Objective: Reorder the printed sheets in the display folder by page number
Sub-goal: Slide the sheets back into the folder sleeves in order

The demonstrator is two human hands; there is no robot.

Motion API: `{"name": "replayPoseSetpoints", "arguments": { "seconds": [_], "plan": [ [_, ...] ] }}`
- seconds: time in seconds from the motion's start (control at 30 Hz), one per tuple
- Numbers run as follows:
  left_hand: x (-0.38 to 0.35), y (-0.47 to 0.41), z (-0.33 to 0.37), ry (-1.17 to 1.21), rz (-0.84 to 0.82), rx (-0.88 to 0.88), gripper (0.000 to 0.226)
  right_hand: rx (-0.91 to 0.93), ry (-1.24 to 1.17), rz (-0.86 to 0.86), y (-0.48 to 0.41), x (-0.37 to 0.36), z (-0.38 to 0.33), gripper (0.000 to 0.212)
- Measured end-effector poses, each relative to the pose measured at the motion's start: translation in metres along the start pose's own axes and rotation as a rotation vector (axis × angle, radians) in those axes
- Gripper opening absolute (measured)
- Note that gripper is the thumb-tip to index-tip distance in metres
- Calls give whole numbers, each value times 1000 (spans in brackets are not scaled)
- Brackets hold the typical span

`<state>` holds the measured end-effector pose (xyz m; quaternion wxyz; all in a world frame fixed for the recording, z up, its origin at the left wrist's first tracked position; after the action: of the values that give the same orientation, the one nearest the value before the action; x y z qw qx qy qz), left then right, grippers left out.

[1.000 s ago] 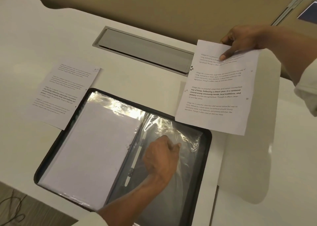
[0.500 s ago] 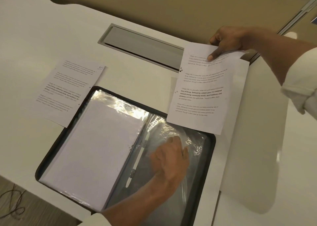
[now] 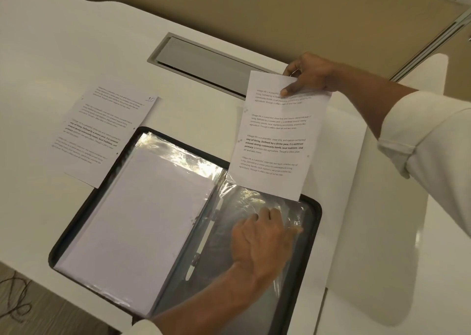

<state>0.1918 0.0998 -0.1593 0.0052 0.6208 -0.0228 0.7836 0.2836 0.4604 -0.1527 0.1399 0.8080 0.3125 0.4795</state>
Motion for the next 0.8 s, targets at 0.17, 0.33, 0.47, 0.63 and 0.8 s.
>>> {"name": "replayPoseSetpoints", "arguments": {
  "seconds": [0.17,0.33,0.47,0.63,0.8],
  "plan": [
    [3,1,-12,68,22,27,78,-43,-92,45,3,-6,18,40],
    [-5,-5,-35,166,48,-64,67,-95,-251,76,7,-2,37,45],
    [-30,-10,-60,92,-38,-122,78,-100,-346,13,12,-6,43,30],
    [-56,1,-69,31,-157,-192,109,-159,-390,-50,16,-10,55,20],
    [-61,4,-68,50,-177,-182,106,-242,-484,-62,27,-14,80,28]
  ]
}}
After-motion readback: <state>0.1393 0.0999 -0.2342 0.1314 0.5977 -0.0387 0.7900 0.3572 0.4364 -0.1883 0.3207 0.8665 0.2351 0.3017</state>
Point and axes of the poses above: each hand's wrist, its own y-axis away from the middle knuckle, its own x-axis out of the back of the hand, z = x × y, the point moved 10 cm from there along -y, towards the middle knuckle, and after that the axes turned 4 degrees about -z, right-handed, at the moved point
